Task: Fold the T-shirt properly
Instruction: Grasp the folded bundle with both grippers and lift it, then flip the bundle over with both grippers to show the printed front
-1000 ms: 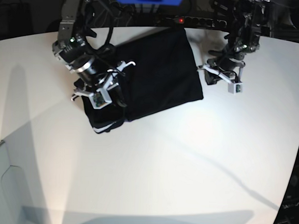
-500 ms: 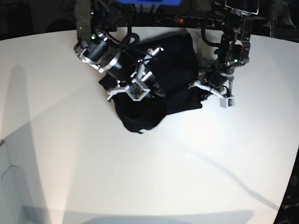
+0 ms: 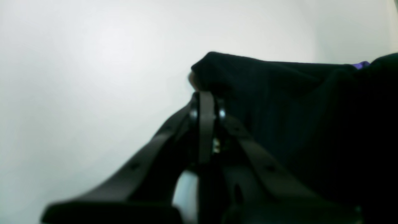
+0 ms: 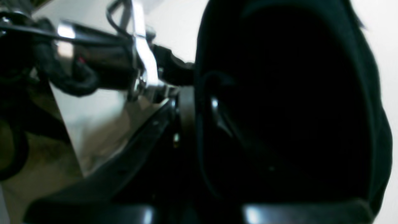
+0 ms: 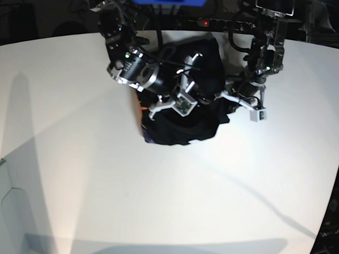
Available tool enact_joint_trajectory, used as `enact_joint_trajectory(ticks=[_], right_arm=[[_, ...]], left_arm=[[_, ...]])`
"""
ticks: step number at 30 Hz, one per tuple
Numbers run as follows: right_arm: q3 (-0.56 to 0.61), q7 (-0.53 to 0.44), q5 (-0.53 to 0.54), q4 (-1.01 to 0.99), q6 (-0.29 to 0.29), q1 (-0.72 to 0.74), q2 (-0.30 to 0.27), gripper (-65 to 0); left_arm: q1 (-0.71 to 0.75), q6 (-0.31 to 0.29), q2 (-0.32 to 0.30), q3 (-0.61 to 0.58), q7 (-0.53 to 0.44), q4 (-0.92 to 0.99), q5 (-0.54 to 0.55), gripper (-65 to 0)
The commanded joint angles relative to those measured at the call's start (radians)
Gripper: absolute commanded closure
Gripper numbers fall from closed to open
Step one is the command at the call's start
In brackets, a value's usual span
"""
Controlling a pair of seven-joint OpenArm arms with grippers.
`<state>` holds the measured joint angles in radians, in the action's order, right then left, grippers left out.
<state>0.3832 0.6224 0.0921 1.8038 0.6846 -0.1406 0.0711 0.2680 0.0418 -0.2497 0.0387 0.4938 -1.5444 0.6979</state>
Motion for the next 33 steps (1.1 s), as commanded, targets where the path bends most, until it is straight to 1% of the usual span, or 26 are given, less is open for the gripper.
enact_joint_trajectory(ticks=[1, 4, 5, 10, 11, 12, 14, 17, 19, 21, 23, 29, 33], right_arm=[[0.006, -0.026, 0.021, -0.002, 0.014, 0.017, -0.004, 0.0], [0.017, -0.026, 0.021, -0.040, 0.014, 0.028, -0.007, 0.0], [0.017, -0.026, 0.021, -0.045, 0.014, 0.028, -0.007, 0.0], [0.018, -0.022, 0.021, -0.048, 0.014, 0.031, -0.009, 0.0], [0.017, -0.019, 0.021, -0.048, 0.014, 0.031, -0.009, -0.9], [0.017, -0.019, 0.021, -0.048, 0.014, 0.031, -0.009, -3.7], [0.018, -0.019, 0.021, -0.048, 0.014, 0.031, -0.020, -11.4], [0.038, -0.019, 0.022, -0.042, 0.014, 0.031, -0.029, -26.2], [0.029, -0.023, 0.028, -0.039, 0.014, 0.026, -0.029, -34.9], [0.012, -0.026, 0.028, -0.012, 0.014, 0.022, -0.029, -39.4], [-0.005, -0.026, 0.028, 0.021, 0.014, 0.003, -0.027, -40.4], [-0.062, -0.019, 0.024, 0.167, 0.014, -0.050, -0.027, -40.4], [-0.109, -0.023, 0.024, 0.216, 0.014, -0.115, -0.027, -40.4]], left_arm=[[0.009, 0.019, -0.007, 0.002, 0.033, -0.001, -0.010, 0.0], [0.010, 0.019, -0.010, 0.003, 0.033, -0.001, -0.010, 0.0], [0.010, 0.019, -0.021, 0.008, 0.033, -0.001, -0.010, 0.0], [0.035, 0.019, -0.023, 0.071, 0.033, -0.049, -0.008, 0.0], [0.041, 0.019, -0.023, 0.089, 0.033, -0.064, -0.008, 0.0], [0.047, 0.019, -0.023, 0.106, 0.033, -0.081, -0.008, 0.0], [0.060, 0.019, -0.023, 0.140, 0.033, -0.104, -0.008, 0.0], [0.081, 0.016, -0.027, 0.194, 0.033, -0.135, -0.008, 0.0], [0.095, 0.014, -0.029, 0.237, 0.033, -0.152, -0.008, 0.0], [0.113, 0.013, -0.029, 0.278, 0.033, -0.172, -0.008, 0.0], [0.127, 0.011, -0.029, 0.310, 0.033, -0.189, -0.008, 0.0], [0.153, 0.011, -0.027, 0.407, 0.033, -0.209, -0.008, 0.0], [0.153, 0.010, -0.023, 0.427, 0.035, -0.209, -0.008, 0.0]])
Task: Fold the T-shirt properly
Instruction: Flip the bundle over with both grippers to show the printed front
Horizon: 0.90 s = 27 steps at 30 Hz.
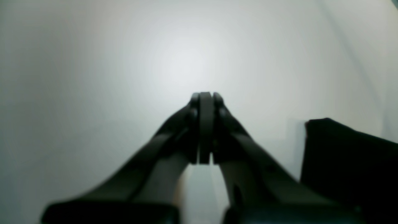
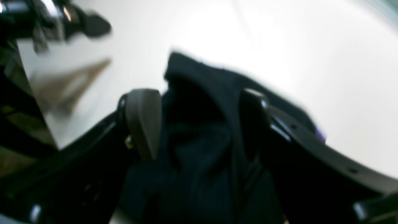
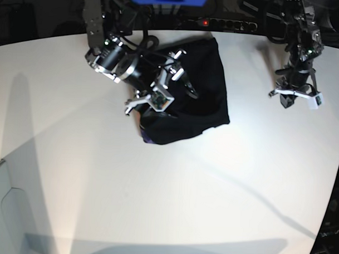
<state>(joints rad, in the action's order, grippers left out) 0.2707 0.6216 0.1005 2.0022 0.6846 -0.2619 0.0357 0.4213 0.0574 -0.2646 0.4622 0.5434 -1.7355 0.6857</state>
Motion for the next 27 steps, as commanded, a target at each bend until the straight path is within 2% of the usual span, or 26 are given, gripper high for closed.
enact_joint_trajectory(ticks=[1, 8, 13, 17, 22, 27], right_arm=[[-0.006, -0.026, 0.015, 0.018, 0.014, -0.006, 0.007, -40.4], [-0.104, -0.026, 0.014, 0.021, 0.014, -0.075, 0.007, -40.4], [-0.106, -0.027, 0.015, 0.019, 0.014, -0.106, -0.006, -40.3], [-0.046, -0.027, 0.018, 0.021, 0.014, -0.127, -0.024, -40.2], [0.128, -0.027, 0.018, 0.021, 0.014, -0.116, -0.118, -40.2], [0.193, -0.027, 0.017, 0.021, 0.014, -0.096, -0.164, -40.5]], left_arm=[[0.000, -0.006, -0.008, 0.004, -0.015, -0.017, 0.004, 0.0], [-0.003, -0.006, -0.008, 0.000, -0.015, -0.017, 0.006, 0.0], [-0.009, -0.006, -0.011, 0.005, -0.015, -0.017, 0.006, 0.0], [-0.011, -0.006, -0.014, 0.005, -0.015, -0.017, 0.006, 0.0], [-0.011, -0.006, -0.014, 0.005, -0.015, -0.017, 0.006, 0.0], [-0.011, -0.006, -0.014, 0.007, -0.015, -0.017, 0.006, 0.0]])
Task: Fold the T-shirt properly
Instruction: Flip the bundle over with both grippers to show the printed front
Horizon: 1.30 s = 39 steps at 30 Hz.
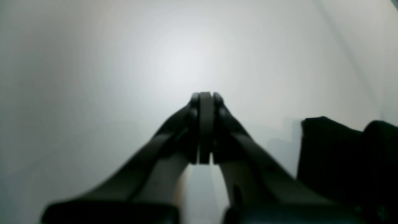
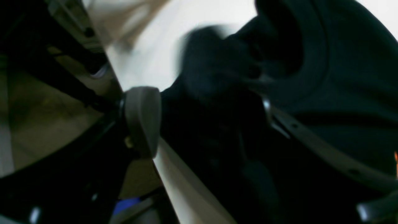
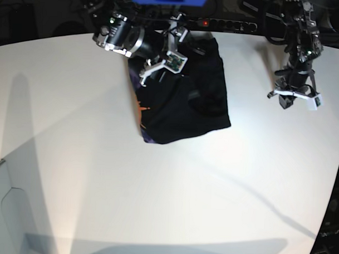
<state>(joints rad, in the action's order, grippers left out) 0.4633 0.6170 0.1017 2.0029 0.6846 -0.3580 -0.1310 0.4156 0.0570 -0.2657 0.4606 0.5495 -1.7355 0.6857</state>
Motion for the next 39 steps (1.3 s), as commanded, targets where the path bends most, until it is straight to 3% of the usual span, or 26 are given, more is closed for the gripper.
enact_joint_trajectory(ticks=[1, 15, 17, 22, 24, 33, 39], right_arm=[[0.001, -0.022, 0.017, 0.022, 0.014, 0.000, 0.000, -40.4], [-0.056, -0.022, 0.014, 0.029, 0.014, 0.018, 0.004, -40.4], [-0.064, -0.022, 0.013, 0.029, 0.014, 0.018, 0.003, -40.4], [-0.163, -0.022, 0.017, 0.029, 0.014, 0.014, 0.003, -40.4], [-0.202, -0.022, 0.017, 0.029, 0.014, 0.018, 0.003, -40.4], [-0.251, -0.015, 0.016, 0.028, 0.014, 0.014, 0.003, -40.4], [-0.251, -0.013, 0.013, 0.026, 0.014, 0.012, 0.003, -40.4]], left_arm=[[-0.005, -0.006, -0.013, 0.008, -0.021, -0.017, 0.006, 0.0], [0.006, -0.006, -0.004, 0.008, -0.021, -0.133, 0.010, -1.7], [0.006, -0.004, 0.021, 0.005, -0.021, -0.160, 0.053, -6.8], [0.029, -0.004, 0.095, 0.000, -0.021, -0.205, 0.196, -28.3], [0.024, -0.004, 0.131, -0.023, -0.021, -0.200, 0.210, -31.5], [-0.031, -0.001, 0.156, -0.201, -0.026, -0.153, 0.160, -31.6], [-0.088, -0.003, 0.156, -0.225, -0.022, -0.065, 0.165, -31.6]])
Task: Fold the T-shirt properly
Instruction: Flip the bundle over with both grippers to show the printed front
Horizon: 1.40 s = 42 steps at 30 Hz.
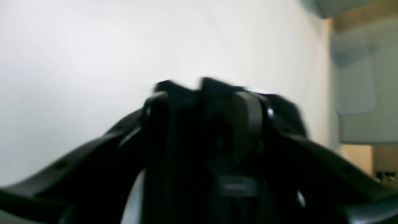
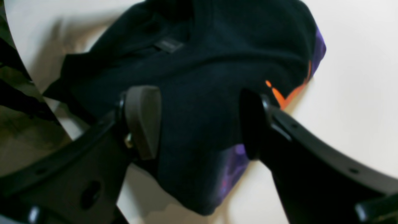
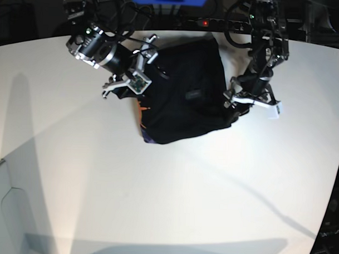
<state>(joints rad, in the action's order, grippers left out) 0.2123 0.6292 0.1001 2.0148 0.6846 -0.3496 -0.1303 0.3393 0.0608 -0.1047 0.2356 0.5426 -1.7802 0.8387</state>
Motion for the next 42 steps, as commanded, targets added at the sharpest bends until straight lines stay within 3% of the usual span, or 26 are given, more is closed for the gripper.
enact_joint_trajectory(ticks=[1, 7, 11, 14, 22, 28, 42], right_arm=[[0.000, -0.025, 0.014, 0.014, 0.014, 0.004, 0.002, -40.4], [0.000, -0.024, 0.013, 0.014, 0.014, 0.002, 0.002, -40.4], [0.000, -0.024, 0.013, 0.013, 0.014, 0.002, 0.002, -40.4], [0.000, -0.024, 0.013, 0.004, 0.014, -0.004, 0.002, -40.4], [0.000, -0.024, 0.013, -0.015, 0.014, -0.003, 0.002, -40.4], [0.000, -0.024, 0.013, -0.015, 0.014, 0.001, 0.002, -40.4], [0.003, -0.024, 0.013, -0.021, 0.014, 0.007, 0.002, -40.4]], left_arm=[[-0.021, -0.006, -0.005, -0.011, -0.016, -0.007, 0.012, -31.6], [-0.038, -0.006, -0.003, -0.040, -0.022, 0.012, 0.012, -28.3], [-0.070, -0.008, 0.015, -0.040, -0.017, 0.013, 0.004, -15.2], [-0.073, -0.008, 0.015, -0.040, -0.017, 0.026, 0.014, 0.0], [-0.016, -0.008, 0.007, -0.029, -0.022, -0.070, 0.015, 0.0], [0.036, -0.008, 0.007, 0.090, -0.016, -0.149, 0.015, 0.0], [0.036, -0.009, 0.007, 0.133, -0.016, 0.035, 0.015, 0.0]])
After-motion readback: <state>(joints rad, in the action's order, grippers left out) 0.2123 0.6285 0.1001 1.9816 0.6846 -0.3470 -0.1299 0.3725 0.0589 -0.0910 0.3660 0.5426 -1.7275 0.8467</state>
